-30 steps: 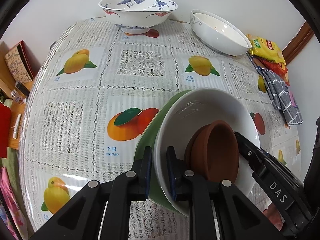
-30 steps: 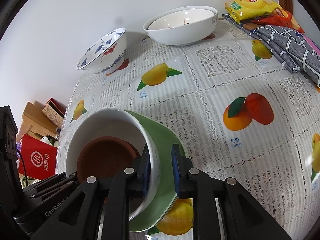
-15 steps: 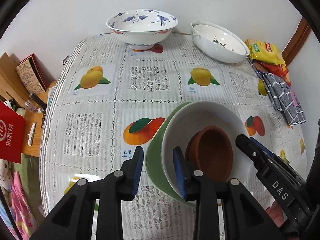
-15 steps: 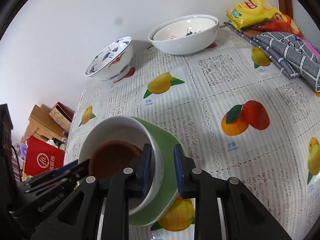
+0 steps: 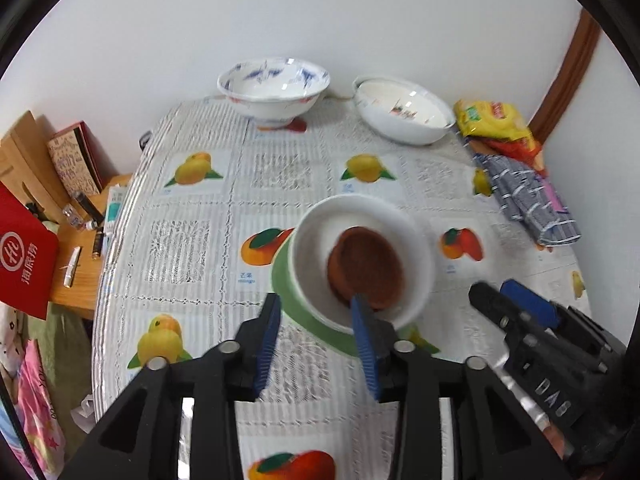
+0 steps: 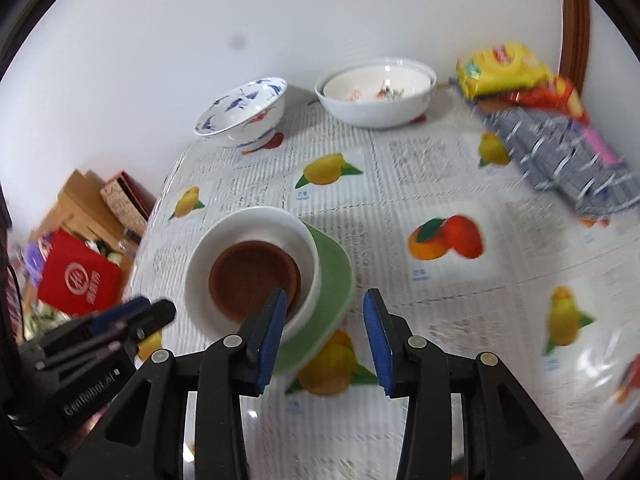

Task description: Organize plates and bowls

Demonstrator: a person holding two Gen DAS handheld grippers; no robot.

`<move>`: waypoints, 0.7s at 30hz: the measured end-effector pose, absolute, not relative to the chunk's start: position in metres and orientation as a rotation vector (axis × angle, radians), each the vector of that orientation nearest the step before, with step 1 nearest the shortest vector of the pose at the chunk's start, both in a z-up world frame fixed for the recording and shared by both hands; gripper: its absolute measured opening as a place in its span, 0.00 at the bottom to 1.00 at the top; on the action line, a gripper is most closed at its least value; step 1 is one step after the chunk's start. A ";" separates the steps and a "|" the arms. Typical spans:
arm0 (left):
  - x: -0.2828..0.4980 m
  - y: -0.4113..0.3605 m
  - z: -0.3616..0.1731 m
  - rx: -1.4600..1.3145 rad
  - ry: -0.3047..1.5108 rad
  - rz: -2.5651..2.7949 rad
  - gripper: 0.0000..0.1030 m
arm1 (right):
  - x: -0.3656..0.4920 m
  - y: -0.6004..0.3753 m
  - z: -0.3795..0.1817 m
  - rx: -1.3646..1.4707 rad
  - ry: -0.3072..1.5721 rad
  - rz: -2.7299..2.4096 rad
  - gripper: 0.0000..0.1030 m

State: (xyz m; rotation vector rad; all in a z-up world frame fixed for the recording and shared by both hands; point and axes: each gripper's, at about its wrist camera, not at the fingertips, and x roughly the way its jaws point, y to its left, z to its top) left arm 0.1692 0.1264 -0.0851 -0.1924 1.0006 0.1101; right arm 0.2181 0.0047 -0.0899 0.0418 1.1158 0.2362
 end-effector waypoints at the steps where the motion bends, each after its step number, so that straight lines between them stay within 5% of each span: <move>1: 0.163 0.121 -0.079 -0.188 0.981 0.103 0.40 | 0.209 0.003 -0.083 0.009 1.104 0.219 0.40; 6: 0.133 0.098 -0.055 -0.163 0.904 0.096 0.63 | 0.168 -0.019 -0.059 -0.018 1.038 0.197 0.68; 10: 0.105 0.074 -0.040 -0.100 0.834 0.109 0.76 | 0.136 -0.041 -0.040 -0.001 1.005 0.174 0.80; 14: 0.078 0.050 -0.026 -0.046 0.737 0.108 0.86 | 0.111 -0.052 -0.022 -0.047 0.959 0.132 0.85; 21: 0.042 0.040 -0.009 -0.067 0.703 0.114 0.90 | 0.073 -0.068 0.008 -0.030 0.904 0.094 0.86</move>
